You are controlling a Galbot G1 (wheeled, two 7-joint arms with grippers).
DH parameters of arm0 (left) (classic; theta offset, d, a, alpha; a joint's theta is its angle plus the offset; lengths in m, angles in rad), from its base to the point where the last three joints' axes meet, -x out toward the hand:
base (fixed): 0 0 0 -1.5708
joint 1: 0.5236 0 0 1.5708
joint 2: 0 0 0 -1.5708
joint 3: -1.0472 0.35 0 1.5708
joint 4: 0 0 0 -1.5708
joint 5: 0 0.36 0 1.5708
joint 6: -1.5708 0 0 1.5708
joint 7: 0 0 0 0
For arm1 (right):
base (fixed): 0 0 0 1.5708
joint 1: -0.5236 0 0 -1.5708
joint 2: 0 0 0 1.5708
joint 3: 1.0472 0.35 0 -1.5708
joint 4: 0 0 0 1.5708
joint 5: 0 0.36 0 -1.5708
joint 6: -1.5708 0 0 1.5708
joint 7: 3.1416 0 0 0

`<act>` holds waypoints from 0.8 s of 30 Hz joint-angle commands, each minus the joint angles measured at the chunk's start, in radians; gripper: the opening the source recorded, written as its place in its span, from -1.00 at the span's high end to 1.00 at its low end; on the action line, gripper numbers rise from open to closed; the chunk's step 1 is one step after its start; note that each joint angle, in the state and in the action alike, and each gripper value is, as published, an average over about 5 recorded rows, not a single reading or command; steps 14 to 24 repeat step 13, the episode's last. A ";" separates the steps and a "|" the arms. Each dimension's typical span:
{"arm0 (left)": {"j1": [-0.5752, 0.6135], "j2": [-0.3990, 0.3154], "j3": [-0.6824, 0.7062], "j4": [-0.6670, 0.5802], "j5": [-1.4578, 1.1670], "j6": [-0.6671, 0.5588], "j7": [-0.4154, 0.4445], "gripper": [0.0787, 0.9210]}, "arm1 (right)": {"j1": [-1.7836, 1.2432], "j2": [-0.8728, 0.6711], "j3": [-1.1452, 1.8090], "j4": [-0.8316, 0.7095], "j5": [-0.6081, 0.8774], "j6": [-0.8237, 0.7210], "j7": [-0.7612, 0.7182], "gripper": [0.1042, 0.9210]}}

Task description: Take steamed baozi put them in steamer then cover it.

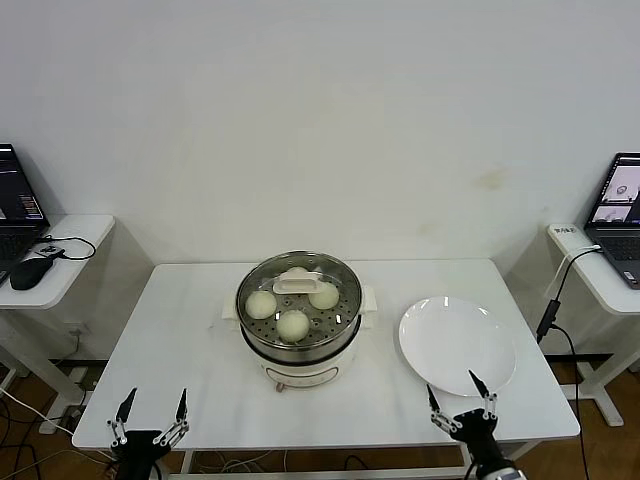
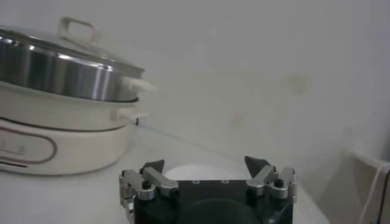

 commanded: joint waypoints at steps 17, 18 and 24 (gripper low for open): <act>0.029 -0.035 -0.021 0.031 -0.060 -0.059 0.002 -0.77 | -0.030 0.005 -0.029 0.042 0.015 -0.013 -0.009 -0.76; 0.029 -0.035 -0.021 0.031 -0.060 -0.059 0.002 -0.77 | -0.030 0.005 -0.029 0.042 0.015 -0.013 -0.009 -0.76; 0.029 -0.035 -0.021 0.031 -0.060 -0.059 0.002 -0.77 | -0.030 0.005 -0.029 0.042 0.015 -0.013 -0.009 -0.76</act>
